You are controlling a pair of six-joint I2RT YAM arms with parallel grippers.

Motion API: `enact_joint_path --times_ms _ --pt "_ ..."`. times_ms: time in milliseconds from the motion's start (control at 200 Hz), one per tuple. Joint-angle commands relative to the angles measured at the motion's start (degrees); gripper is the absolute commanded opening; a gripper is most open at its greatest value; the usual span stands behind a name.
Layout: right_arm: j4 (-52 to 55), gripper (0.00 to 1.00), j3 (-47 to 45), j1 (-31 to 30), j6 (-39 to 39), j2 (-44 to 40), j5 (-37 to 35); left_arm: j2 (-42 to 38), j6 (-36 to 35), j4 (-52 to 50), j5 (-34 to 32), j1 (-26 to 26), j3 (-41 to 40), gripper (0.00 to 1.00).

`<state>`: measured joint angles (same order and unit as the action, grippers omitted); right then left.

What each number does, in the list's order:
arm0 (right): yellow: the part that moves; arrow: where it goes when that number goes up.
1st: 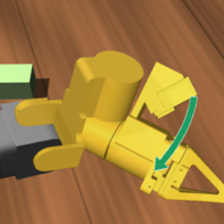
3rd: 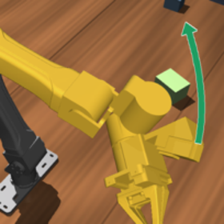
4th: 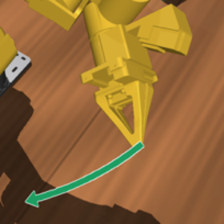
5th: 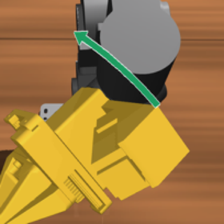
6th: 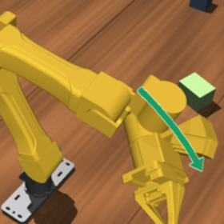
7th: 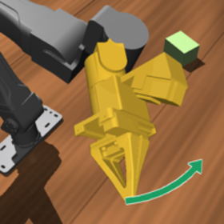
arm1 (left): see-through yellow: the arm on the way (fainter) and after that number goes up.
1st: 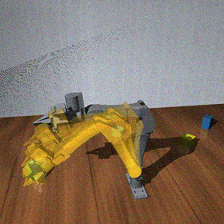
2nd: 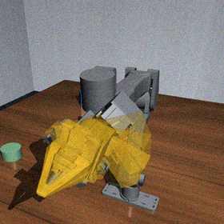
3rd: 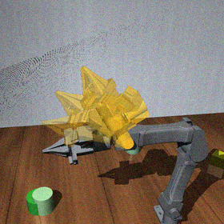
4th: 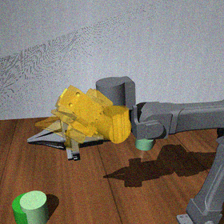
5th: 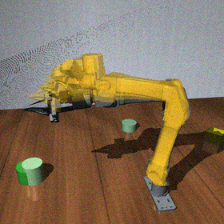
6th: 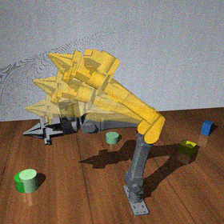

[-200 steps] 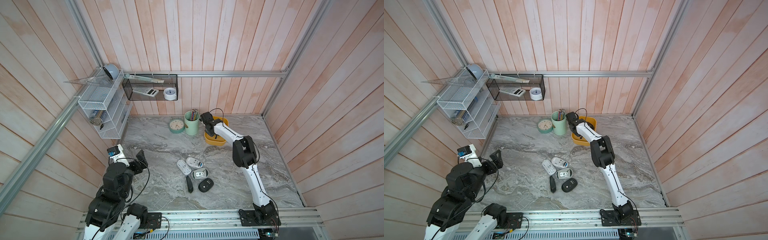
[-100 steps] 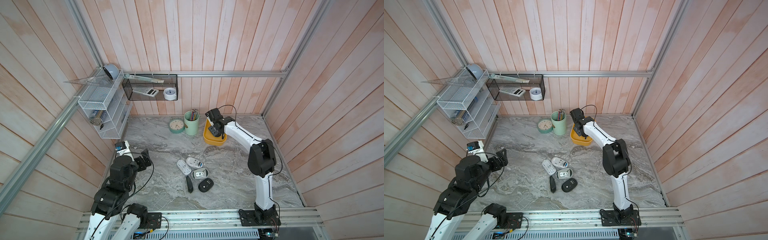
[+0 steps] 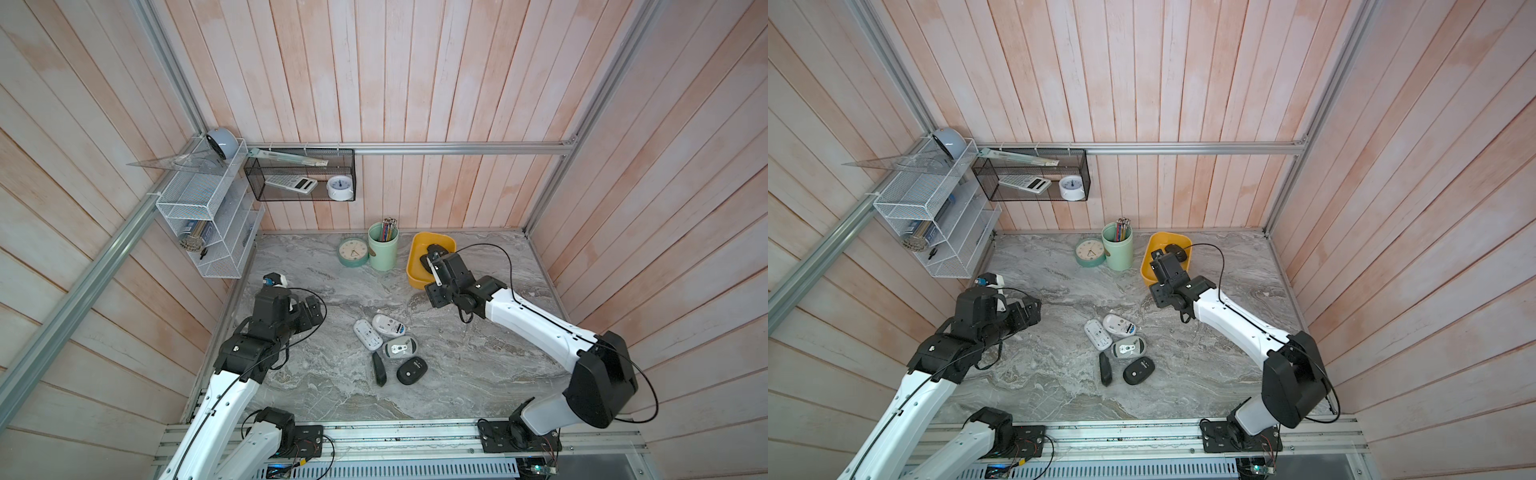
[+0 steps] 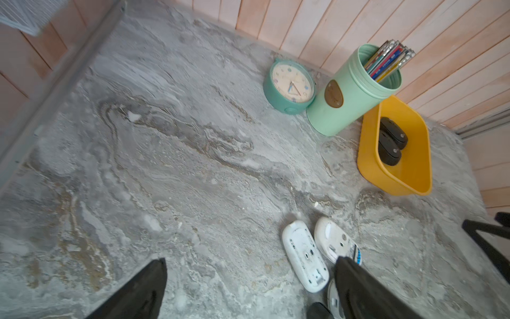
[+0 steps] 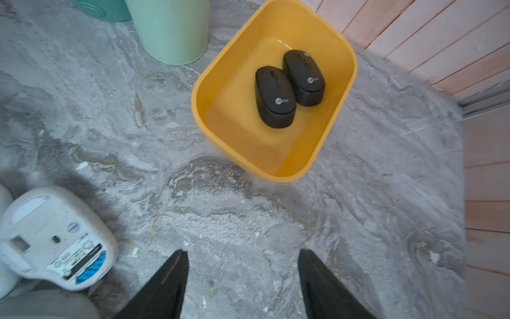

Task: Put the mouse in the storage box
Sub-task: Pick up the mouse from the center of the board.

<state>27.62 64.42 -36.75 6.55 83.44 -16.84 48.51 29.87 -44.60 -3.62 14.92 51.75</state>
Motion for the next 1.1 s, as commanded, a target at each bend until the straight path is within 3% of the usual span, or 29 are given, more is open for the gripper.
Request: enact_joint_path --times_ms 0,230,500,920,1005,1095 --pt "-5.06 0.69 -5.49 -0.25 7.72 -6.9 4.79 3.35 6.11 2.6 8.1 -0.12 -1.28 1.0" --pt "-7.37 0.69 -16.21 -0.24 13.34 -14.22 12.7 9.93 14.32 8.7 9.3 5.19 -3.27 1.0" --pt "-10.8 0.69 -19.62 -0.31 18.27 -10.63 24.69 15.71 21.9 19.11 5.72 14.13 -7.42 1.0" --pt "-12.5 0.7 -21.27 -8.03 20.15 -6.65 28.45 20.03 24.95 24.27 1.77 22.93 -12.66 1.0" --pt "-12.12 0.72 -20.89 -8.92 19.82 -4.98 28.06 20.56 25.06 25.39 2.04 24.02 -13.67 1.0" --pt "-12.28 0.84 -20.72 -9.21 20.02 -3.85 28.3 20.96 24.81 25.49 -0.34 25.74 -14.04 1.0"
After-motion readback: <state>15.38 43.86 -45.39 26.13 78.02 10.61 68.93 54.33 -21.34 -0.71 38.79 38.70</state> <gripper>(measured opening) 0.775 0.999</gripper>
